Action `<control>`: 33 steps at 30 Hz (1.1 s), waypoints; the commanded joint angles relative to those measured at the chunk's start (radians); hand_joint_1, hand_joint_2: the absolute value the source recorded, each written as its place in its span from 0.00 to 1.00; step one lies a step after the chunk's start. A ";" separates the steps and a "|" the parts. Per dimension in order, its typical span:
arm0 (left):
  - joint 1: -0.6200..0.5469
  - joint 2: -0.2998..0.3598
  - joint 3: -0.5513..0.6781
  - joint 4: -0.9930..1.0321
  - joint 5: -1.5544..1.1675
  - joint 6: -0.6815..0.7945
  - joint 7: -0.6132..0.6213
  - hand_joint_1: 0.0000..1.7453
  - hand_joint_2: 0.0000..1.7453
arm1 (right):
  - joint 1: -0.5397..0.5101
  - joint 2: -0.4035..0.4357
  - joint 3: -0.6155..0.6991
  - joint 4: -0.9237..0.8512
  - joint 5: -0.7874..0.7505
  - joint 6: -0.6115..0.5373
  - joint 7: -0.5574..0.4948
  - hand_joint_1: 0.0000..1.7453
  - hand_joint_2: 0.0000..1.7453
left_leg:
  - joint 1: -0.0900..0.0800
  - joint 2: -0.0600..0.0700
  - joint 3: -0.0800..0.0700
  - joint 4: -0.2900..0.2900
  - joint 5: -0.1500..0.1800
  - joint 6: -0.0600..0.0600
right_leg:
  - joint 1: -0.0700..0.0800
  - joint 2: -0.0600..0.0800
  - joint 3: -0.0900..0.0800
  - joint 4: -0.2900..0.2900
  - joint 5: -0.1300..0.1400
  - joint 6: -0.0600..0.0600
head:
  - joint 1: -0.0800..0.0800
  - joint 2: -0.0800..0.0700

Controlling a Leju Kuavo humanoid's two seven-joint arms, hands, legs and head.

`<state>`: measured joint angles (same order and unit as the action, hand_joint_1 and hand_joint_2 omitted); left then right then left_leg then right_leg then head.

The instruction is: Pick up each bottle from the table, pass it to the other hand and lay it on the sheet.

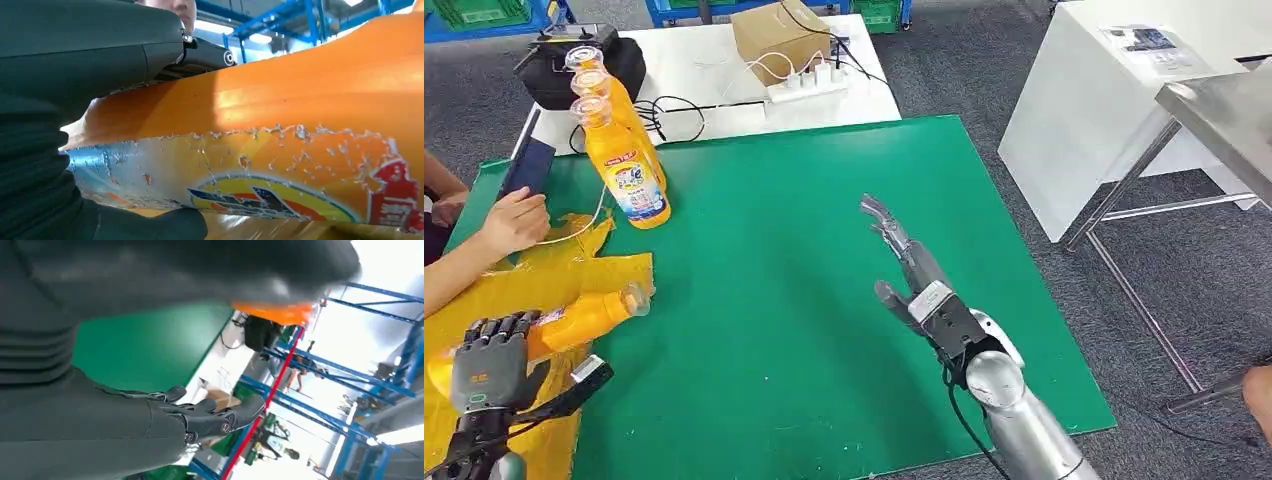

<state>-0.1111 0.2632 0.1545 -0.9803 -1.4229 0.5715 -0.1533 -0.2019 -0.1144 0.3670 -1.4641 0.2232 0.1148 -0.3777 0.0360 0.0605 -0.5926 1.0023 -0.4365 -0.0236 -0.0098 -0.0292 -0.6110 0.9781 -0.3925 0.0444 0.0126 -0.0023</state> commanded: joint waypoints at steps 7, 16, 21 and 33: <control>-0.072 0.023 -0.020 0.279 -0.067 -0.011 -0.009 1.00 1.00 | 0.000 -0.031 -0.015 -0.034 -0.004 0.005 -0.010 0.00 0.00 | -0.001 -0.005 0.004 -0.001 -0.001 0.003 | -0.002 0.001 0.004 0.000 -0.002 -0.001 | 0.000 0.000; 0.022 -0.024 -0.044 0.026 0.109 0.038 -0.172 0.00 0.00 | 0.010 -0.045 0.009 -0.027 0.081 -0.045 -0.036 0.00 0.00 | -0.002 -0.005 0.003 -0.001 0.000 0.004 | -0.002 0.000 0.004 0.000 -0.001 -0.001 | 0.000 0.000; 0.029 -0.023 -0.045 0.007 0.109 0.029 -0.165 0.00 0.00 | 0.012 -0.045 0.008 -0.029 0.081 -0.046 -0.037 0.00 0.00 | -0.003 -0.007 0.003 -0.001 0.000 0.004 | -0.002 -0.001 0.004 0.000 -0.001 -0.001 | 0.000 0.000; 0.029 -0.023 -0.045 0.007 0.109 0.029 -0.165 0.00 0.00 | 0.012 -0.045 0.008 -0.029 0.081 -0.046 -0.037 0.00 0.00 | -0.003 -0.006 0.003 -0.001 0.000 0.004 | -0.003 -0.001 0.003 0.000 -0.001 -0.001 | 0.000 0.000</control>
<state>-0.0708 0.2667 0.1255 -0.9804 -1.3168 0.6088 -0.3201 -0.1747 -0.1495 0.3647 -1.5091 0.3036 0.0706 -0.4108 0.0341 0.0593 -0.5924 1.0021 -0.4358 -0.0225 -0.0113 -0.0305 -0.6104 0.9782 -0.3923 0.0446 0.0126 -0.0023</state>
